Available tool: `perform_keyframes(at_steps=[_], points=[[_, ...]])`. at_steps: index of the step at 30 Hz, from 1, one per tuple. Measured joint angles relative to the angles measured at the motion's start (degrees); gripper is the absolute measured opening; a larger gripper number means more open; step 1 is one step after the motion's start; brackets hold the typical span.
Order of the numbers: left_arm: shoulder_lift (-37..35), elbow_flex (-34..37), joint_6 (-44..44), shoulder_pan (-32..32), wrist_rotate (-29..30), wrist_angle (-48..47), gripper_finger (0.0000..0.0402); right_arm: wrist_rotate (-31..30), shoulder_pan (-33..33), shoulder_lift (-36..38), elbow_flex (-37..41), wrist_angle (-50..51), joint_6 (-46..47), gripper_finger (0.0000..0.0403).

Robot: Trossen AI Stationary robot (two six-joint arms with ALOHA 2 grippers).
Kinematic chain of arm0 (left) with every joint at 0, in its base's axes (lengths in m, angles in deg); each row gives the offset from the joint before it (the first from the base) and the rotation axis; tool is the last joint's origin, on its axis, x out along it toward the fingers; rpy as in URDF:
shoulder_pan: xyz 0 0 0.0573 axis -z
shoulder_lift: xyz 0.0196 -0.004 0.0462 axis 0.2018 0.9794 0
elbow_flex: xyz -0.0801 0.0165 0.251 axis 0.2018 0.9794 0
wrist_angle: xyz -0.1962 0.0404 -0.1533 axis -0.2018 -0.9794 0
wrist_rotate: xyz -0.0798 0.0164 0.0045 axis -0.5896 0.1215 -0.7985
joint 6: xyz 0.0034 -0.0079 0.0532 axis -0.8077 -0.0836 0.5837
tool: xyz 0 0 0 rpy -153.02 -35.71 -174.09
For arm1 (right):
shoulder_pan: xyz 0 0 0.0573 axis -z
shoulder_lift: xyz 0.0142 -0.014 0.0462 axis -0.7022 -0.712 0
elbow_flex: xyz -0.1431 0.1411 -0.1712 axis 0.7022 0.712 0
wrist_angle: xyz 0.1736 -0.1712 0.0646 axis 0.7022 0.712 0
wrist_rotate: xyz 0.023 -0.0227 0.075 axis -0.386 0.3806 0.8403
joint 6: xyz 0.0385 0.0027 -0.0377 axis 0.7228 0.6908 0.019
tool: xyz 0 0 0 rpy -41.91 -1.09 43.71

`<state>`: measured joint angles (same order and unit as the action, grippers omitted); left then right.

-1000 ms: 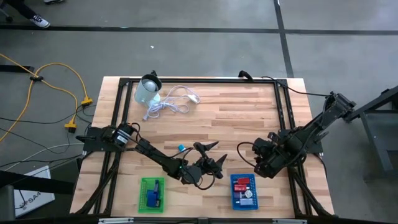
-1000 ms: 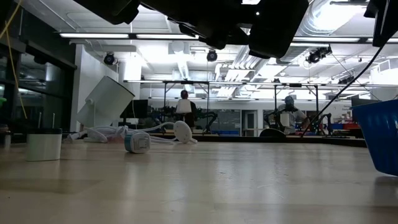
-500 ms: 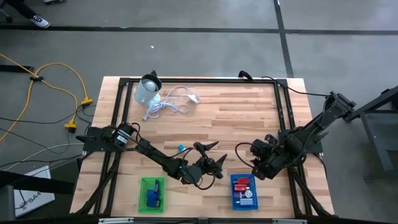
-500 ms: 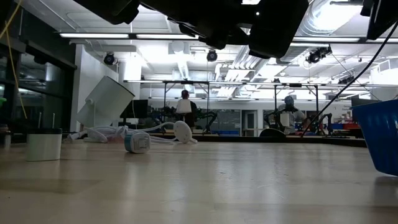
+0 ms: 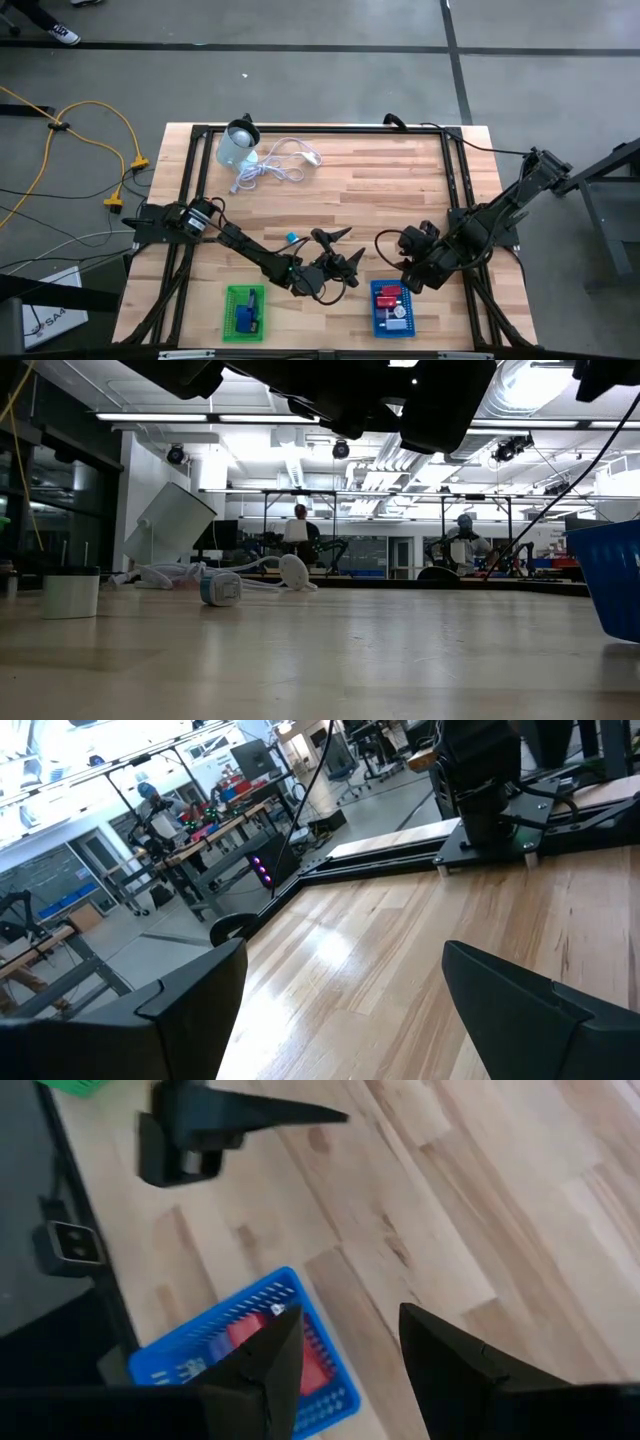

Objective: Pick & Place Office items
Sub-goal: Put the blue charger adapter into the blue bin

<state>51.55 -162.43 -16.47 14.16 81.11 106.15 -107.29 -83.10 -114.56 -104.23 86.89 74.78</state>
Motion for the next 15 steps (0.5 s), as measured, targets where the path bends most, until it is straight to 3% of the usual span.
perform_keyframes(at_steps=[15], points=[[0.0,0.0,0.0,0.0,0.0,0.0,0.0328,0.01,0.0,-0.02,0.0,-5.86,0.0,0.0153]])
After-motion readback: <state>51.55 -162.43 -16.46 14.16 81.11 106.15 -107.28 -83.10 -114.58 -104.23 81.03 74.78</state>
